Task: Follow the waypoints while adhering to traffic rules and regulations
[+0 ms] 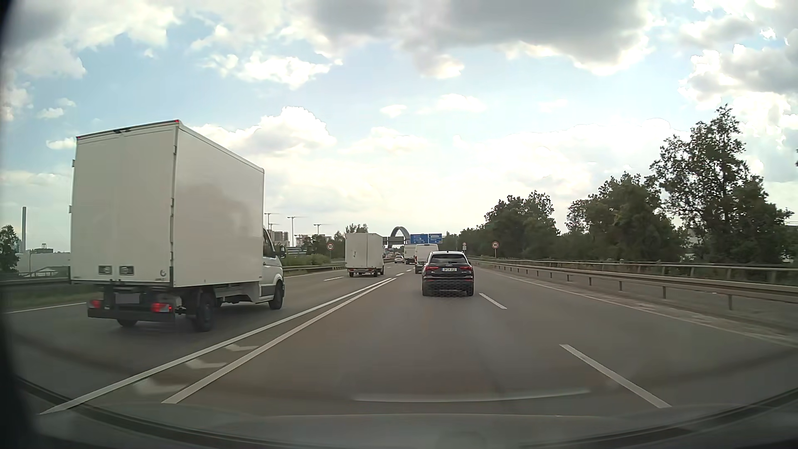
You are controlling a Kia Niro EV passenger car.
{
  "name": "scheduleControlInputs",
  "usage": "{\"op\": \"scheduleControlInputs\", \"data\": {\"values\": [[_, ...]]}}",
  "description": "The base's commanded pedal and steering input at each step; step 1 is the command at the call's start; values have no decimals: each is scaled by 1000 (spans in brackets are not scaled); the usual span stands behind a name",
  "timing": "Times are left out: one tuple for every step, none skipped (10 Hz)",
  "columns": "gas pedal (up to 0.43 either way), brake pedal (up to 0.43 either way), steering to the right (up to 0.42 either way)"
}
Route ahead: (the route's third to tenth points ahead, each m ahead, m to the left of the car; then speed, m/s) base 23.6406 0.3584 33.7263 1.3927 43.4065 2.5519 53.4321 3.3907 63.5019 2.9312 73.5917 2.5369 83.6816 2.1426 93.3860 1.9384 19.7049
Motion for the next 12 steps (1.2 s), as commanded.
{"op": "scheduleControlInputs", "data": {"values": [[311,30,-4],[311,30,-4],[319,30,-4],[319,30,-4],[358,30,-6],[378,30,-8],[421,30,-8],[461,30,-9],[531,30,-9],[591,30,-9],[598,30,-9],[760,30,-9]]}}
